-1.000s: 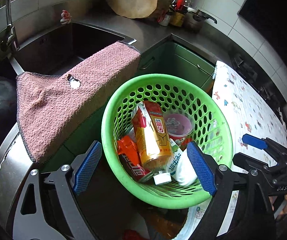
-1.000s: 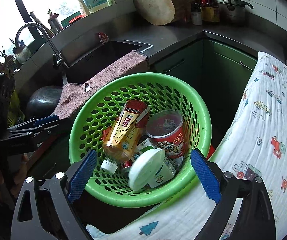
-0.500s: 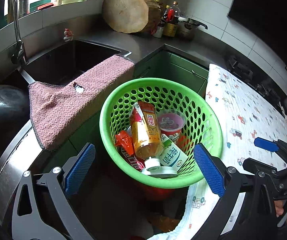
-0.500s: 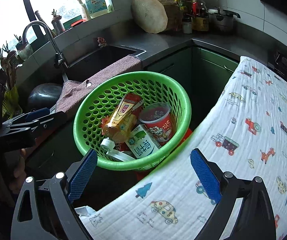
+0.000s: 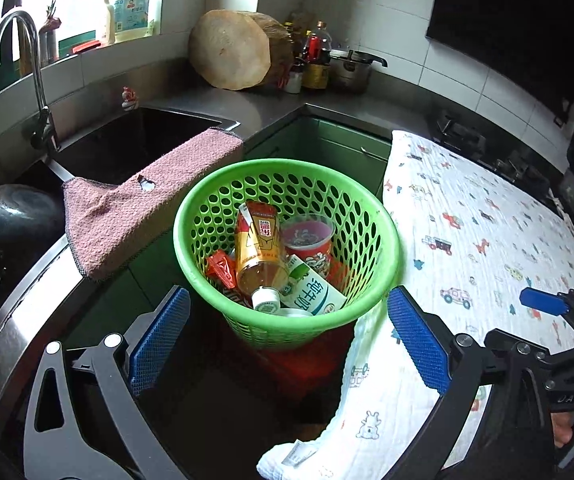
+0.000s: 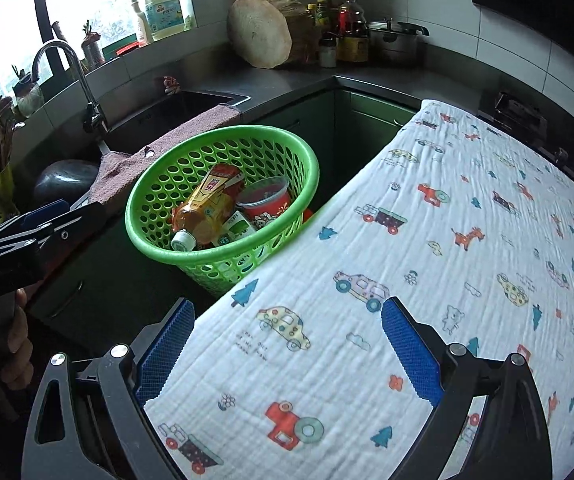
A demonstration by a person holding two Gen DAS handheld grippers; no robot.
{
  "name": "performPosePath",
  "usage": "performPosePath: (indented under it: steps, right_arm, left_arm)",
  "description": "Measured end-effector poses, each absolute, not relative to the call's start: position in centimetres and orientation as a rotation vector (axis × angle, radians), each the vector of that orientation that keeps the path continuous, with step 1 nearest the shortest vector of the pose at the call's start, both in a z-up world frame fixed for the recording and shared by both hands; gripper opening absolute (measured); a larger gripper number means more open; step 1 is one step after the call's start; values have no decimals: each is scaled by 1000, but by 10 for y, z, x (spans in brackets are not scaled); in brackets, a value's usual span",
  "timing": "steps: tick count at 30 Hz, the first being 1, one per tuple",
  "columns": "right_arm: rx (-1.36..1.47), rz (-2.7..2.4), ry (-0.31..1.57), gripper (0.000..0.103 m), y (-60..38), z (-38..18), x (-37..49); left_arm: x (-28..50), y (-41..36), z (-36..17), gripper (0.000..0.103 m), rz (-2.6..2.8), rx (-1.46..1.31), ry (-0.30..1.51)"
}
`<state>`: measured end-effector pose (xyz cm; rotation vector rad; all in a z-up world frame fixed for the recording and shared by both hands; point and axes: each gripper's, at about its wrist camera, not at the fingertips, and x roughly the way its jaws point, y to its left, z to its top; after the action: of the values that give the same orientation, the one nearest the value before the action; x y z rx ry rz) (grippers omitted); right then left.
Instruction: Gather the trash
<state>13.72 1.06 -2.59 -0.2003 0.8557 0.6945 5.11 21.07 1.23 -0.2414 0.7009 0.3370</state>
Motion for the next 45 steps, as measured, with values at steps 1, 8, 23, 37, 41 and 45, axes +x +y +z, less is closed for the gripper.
performPosePath:
  steps: [1, 8, 23, 37, 41, 45]
  right_arm:
    - [-189, 684, 856, 92, 4, -26, 135]
    - [-117, 608, 843, 92, -40, -29, 119]
    - [-39, 486, 832, 93, -114, -40, 94]
    - [7, 425, 829, 93, -146, -45, 84]
    - [8, 423, 830, 93, -147, -45, 84]
    - [0, 427, 826, 93, -145, -44, 81]
  left_arm:
    - [49, 206, 13, 98, 341, -232, 693]
    - [36, 171, 15, 98, 315, -176, 676]
    - [23, 119, 0, 98, 237, -147, 705]
    - [24, 85, -12, 98, 179, -76, 744]
    - [24, 84, -13, 98, 169, -78, 752]
    - [22, 84, -12, 98, 164, -82, 749]
